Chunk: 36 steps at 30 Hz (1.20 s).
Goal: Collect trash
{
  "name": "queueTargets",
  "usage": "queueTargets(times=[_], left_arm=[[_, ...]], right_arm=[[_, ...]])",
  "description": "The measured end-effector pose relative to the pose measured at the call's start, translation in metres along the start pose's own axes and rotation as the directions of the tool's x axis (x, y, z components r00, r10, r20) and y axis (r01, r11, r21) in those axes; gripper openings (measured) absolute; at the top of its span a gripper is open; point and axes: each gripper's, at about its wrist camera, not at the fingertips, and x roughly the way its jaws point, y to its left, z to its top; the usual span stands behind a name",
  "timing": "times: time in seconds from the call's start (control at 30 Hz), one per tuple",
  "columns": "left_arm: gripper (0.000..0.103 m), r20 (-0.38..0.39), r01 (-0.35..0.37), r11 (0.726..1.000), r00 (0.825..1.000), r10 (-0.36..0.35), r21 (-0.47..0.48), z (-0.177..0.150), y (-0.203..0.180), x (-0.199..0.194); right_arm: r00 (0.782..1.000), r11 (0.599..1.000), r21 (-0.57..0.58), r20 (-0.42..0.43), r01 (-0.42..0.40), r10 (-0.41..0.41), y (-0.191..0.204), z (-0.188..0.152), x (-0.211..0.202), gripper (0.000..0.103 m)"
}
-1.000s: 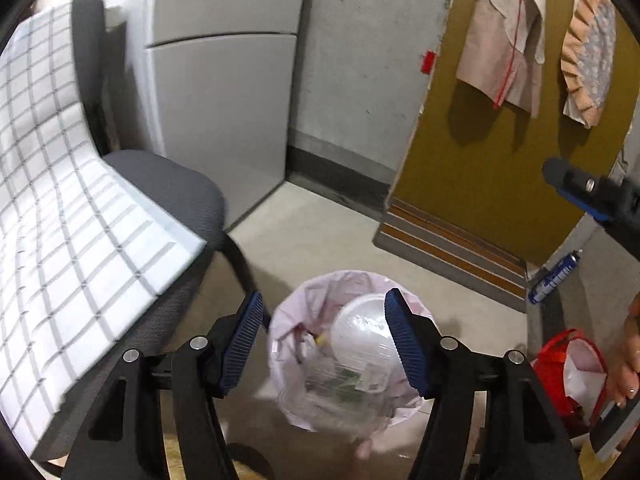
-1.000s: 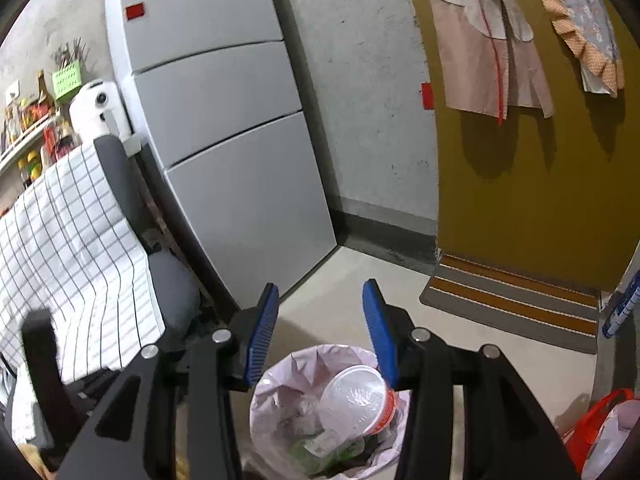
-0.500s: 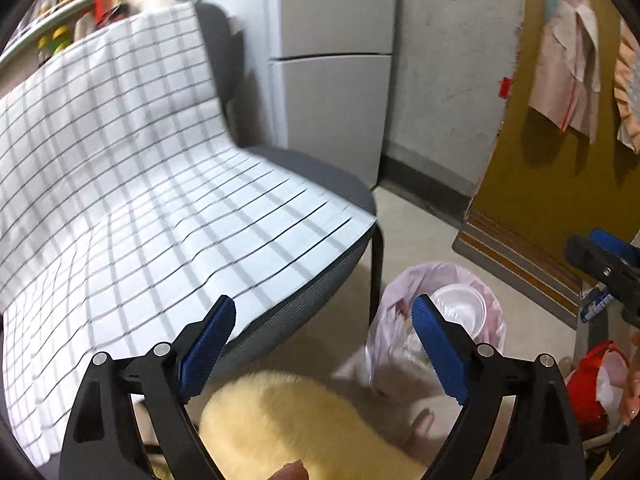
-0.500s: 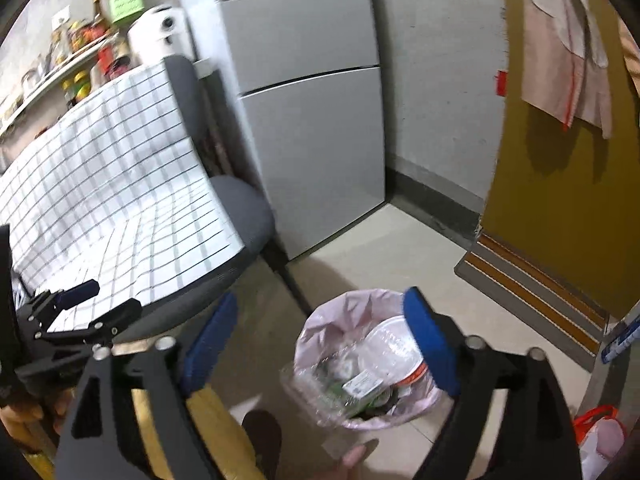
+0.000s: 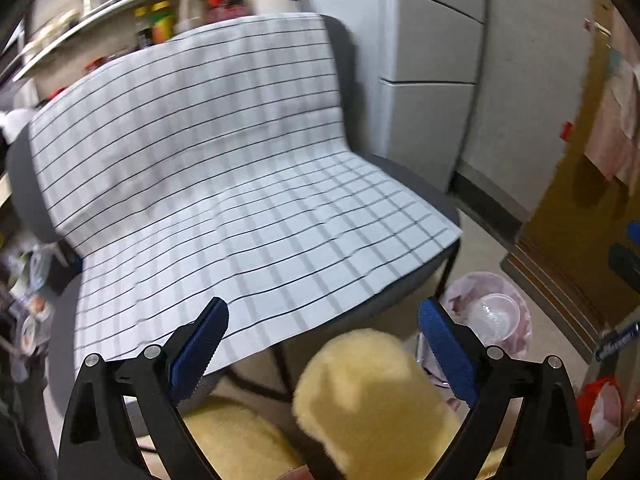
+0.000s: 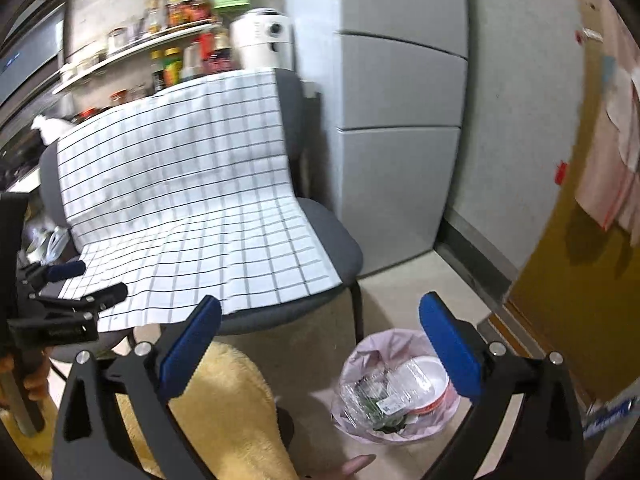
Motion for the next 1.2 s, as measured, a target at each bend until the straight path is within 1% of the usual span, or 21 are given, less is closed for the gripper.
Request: queueTargets(times=[0.07,0.17,0.37,0.57,1.2], left_arm=[[0.095,0.001,-0.018,1.0,1.0,0.018,-0.015,-0.002,0.011,-0.01],[0.095,0.011,-0.049,0.998,0.999,0.049,-0.034,-0.005,0.023,-0.026],[0.095,0.012,-0.071,0.996,0.997,0.072,-0.061,-0.009,0.034,-0.035],[0.095,0.022,-0.076,0.994,0.997,0.078,-0.078,-0.007,0.037,-0.037],[0.095,0.029,-0.079,0.994,0.996,0.081,-0.082,-0.005,0.036,-0.039]], right_arm=[[1.0,1.0,-0.015,0.011,-0.004,0.005,0.006,0.004,-0.004,0.097],[1.0,0.999,-0.03,0.003,-0.017,0.018,0.014,0.006,-0.008,0.097],[1.0,0.998,-0.06,0.012,-0.026,0.027,0.025,0.01,-0.015,0.097],[1.0,0.998,-0.058,0.017,-0.024,0.025,0.024,0.01,-0.016,0.097],[1.0,0.999,-0.036,0.009,-0.025,0.026,0.016,0.008,-0.012,0.097]])
